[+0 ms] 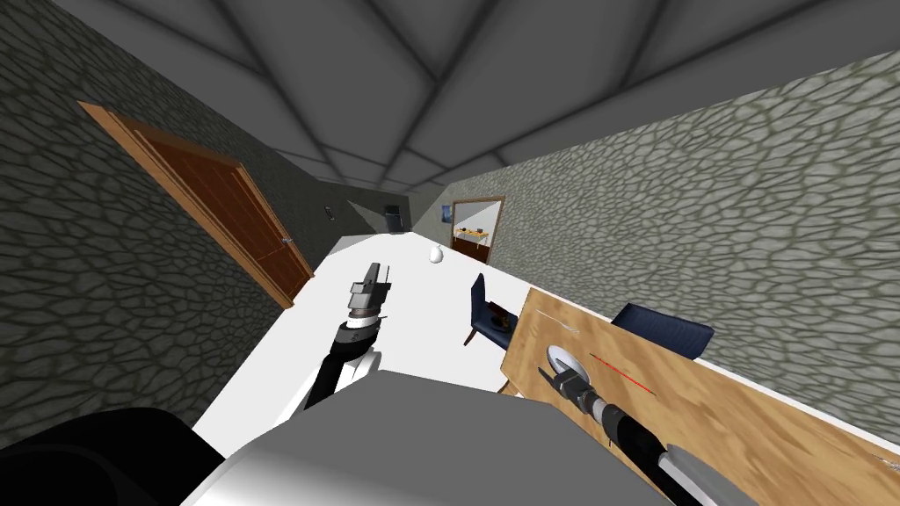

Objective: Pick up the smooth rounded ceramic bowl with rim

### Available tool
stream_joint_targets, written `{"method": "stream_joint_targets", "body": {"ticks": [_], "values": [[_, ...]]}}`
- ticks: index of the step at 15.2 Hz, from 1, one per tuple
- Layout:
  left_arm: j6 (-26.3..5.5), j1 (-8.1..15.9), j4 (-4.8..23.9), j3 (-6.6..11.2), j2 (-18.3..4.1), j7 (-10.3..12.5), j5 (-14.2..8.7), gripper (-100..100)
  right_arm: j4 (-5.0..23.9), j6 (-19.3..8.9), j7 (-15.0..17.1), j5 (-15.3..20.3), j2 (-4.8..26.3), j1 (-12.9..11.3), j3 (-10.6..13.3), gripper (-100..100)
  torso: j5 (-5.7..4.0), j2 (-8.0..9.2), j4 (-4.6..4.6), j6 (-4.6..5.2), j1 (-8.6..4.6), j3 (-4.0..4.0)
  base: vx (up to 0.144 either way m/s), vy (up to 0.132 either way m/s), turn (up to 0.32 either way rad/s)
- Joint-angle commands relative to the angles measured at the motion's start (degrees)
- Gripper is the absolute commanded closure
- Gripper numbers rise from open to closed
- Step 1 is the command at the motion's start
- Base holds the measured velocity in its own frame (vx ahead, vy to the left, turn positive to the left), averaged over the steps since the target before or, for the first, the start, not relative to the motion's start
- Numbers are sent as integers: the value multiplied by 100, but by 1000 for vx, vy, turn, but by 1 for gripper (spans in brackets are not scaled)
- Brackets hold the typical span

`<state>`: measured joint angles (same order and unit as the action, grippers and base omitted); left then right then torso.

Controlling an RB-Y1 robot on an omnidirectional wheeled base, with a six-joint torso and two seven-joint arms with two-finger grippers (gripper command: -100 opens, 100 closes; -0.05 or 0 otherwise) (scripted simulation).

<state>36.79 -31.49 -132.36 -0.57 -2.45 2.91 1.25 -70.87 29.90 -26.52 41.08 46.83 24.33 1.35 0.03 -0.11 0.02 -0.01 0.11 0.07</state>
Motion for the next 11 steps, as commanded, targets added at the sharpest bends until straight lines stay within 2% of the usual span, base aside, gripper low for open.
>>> {"method": "stream_joint_targets", "body": {"ticks": [1,2,5,6,8,9,11], "values": [[0,0,0,0,0,0,0,0,258,-16,-80,149,139,-14,40,-100,0,0,0,0,0,0,27,29,92],[0,0,0,0,0,0,0,0,460,-28,-207,352,289,-35,90,-100,0,0,0,0,0,0,40,37,112],[0,0,0,0,0,0,0,0,834,-37,-332,551,428,-56,144,-100,1,-8,2,0,7,5,51,43,106],[0,0,0,0,0,0,0,0,1064,-43,-453,744,557,-76,200,-100,1,-9,2,0,8,5,53,50,118],[0,0,0,0,0,0,0,0,1108,-43,-453,744,557,-76,200,-100,2,-8,2,0,10,5,38,37,55],[0,0,0,0,0,0,0,0,1301,-45,-571,931,674,-95,259,-100,1,-5,1,1,7,3,35,34,88],[0,0,0,0,0,0,0,0,1371,-45,-571,931,674,-95,259,-100,1,-4,1,0,7,2,31,31,63]]}}
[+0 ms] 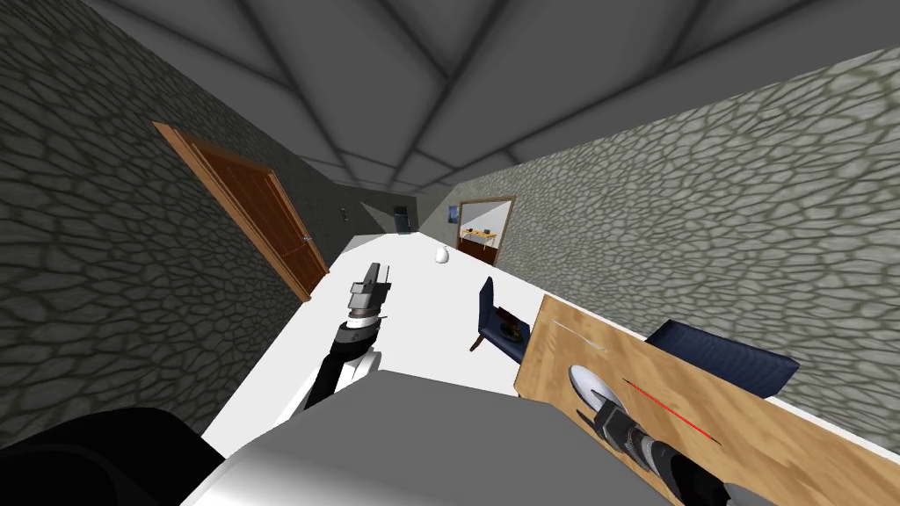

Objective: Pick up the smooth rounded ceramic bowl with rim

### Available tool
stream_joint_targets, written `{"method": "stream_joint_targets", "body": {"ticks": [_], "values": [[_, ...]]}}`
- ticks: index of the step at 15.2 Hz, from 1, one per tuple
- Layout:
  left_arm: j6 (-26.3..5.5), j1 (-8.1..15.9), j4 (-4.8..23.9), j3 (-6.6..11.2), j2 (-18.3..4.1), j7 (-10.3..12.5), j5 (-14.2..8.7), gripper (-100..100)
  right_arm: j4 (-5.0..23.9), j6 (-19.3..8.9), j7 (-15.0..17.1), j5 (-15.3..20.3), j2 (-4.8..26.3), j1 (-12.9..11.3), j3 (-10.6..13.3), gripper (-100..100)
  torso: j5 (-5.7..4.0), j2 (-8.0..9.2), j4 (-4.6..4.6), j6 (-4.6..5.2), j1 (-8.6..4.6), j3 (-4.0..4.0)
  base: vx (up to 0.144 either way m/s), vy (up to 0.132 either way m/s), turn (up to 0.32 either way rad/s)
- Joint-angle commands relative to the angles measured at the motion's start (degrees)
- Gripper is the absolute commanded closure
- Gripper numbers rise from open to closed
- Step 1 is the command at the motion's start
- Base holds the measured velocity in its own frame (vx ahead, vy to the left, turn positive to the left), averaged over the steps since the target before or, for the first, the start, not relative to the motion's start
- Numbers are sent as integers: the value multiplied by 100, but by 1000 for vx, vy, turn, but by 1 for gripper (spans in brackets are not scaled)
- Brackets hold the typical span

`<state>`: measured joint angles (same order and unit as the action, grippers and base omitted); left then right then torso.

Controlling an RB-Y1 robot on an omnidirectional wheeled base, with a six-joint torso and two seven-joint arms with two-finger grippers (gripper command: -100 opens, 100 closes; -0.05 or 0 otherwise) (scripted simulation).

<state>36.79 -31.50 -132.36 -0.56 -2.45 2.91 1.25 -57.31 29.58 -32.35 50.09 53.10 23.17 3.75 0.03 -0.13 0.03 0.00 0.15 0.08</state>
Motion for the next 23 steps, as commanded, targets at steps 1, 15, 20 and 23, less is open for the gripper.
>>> {"method": "stream_joint_targets", "body": {"ticks": [1,15,20,23], "values": [[0,0,0,0,0,0,0,0,268,-13,-101,210,153,4,81,-100,0,0,0,0,0,0,43,32,108],[0,0,0,0,0,0,0,0,1608,34,-714,1185,621,-76,494,-100,3,-5,1,-1,10,2,53,50,98],[0,0,0,0,0,0,0,0,1867,-87,-843,1339,511,-146,635,-100,2,-4,1,0,8,2,42,29,70],[0,1,0,1,-1,0,0,0,1904,-237,-883,1337,332,-188,691,-100,-10,16,-4,0,-41,-9,-9,-95,68]]}}
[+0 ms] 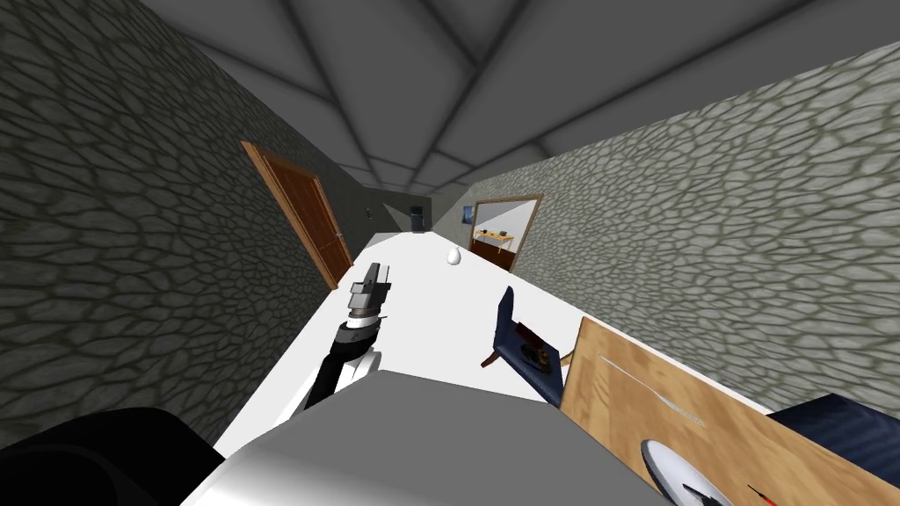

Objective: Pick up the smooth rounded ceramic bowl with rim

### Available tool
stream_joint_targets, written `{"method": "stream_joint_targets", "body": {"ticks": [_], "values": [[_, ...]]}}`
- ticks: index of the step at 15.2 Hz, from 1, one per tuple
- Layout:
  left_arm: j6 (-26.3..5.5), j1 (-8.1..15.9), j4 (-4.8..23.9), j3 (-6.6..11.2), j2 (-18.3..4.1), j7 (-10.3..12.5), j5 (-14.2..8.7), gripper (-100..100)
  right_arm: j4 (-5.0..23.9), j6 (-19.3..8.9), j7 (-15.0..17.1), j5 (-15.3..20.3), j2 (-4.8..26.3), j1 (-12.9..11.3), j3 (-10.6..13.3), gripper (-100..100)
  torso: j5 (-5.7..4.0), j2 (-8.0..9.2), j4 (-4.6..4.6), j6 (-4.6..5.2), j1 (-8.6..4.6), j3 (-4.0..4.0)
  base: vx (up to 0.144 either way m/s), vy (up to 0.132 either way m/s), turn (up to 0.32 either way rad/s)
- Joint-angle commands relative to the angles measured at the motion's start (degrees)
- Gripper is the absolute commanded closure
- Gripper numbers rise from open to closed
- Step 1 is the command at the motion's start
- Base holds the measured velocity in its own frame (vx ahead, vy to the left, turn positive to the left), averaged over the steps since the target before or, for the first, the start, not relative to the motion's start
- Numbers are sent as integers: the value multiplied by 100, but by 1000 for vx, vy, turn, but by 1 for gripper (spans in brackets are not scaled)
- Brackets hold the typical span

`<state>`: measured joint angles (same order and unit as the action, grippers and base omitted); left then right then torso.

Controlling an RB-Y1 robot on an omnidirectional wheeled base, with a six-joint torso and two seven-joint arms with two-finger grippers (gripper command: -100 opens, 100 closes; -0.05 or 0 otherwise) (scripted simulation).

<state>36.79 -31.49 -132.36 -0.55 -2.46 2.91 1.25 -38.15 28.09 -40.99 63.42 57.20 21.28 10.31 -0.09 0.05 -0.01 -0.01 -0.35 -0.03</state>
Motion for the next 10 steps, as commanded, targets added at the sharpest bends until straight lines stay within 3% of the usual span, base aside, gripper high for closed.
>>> {"method": "stream_joint_targets", "body": {"ticks": [1,2,6,9,10], "values": [[0,0,0,0,0,0,0,0,0,0,0,0,0,0,0,-100,0,0,0,0,0,0,-5,-63,35],[0,0,0,0,0,0,0,0,37,-2,-40,-4,-22,-22,-1,100,2,1,0,2,7,0,-1,-23,6],[0,0,0,-1,1,0,0,0,41,2,-20,-16,-30,-17,-7,100,9,-3,2,-11,29,2,-1,-3,-9],[0,-1,0,-1,2,0,0,0,-87,213,60,9,279,84,-76,100,20,-4,1,-8,62,2,3,81,-68],[0,-1,0,-1,2,0,0,0,-96,103,45,12,184,80,-36,100,24,-2,0,-7,76,1,-3,65,-37]]}}
